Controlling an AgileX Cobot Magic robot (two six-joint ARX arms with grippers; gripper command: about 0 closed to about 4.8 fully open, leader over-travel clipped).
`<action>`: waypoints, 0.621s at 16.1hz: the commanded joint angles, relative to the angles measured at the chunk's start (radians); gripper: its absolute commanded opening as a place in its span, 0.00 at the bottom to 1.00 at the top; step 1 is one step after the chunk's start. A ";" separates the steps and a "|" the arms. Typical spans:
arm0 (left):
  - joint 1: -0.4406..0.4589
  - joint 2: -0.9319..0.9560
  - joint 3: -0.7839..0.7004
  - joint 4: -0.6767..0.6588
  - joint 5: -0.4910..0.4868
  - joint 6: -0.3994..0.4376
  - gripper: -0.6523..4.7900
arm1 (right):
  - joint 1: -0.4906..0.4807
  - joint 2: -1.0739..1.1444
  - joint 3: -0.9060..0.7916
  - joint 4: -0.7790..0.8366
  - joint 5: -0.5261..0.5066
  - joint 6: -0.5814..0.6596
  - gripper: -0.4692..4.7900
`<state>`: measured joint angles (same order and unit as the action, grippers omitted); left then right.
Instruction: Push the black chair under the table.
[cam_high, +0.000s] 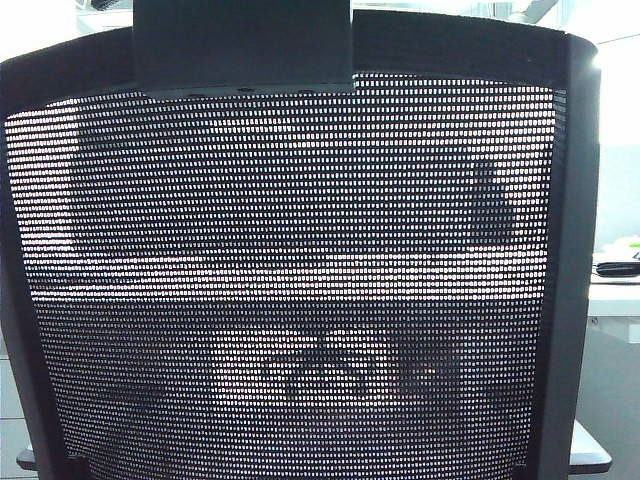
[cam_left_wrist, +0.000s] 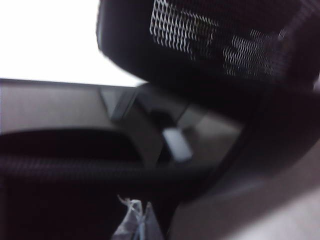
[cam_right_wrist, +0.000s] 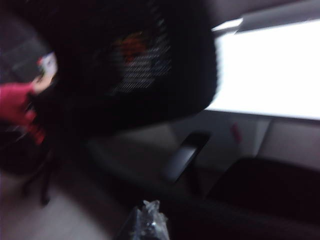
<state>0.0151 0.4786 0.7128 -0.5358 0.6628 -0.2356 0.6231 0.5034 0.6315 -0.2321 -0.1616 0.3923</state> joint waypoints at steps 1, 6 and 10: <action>-0.001 0.003 -0.037 -0.048 0.003 0.042 0.11 | 0.222 0.053 -0.010 -0.041 0.220 0.005 0.08; -0.001 0.004 -0.180 0.060 -0.080 0.063 0.11 | 0.281 0.137 -0.095 -0.008 0.338 0.035 0.08; -0.001 0.012 -0.183 0.159 -0.134 0.064 0.11 | 0.149 0.141 -0.127 0.029 0.248 0.034 0.08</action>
<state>0.0151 0.4900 0.5274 -0.4187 0.5518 -0.1745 0.7891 0.6426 0.5037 -0.2382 0.1108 0.4255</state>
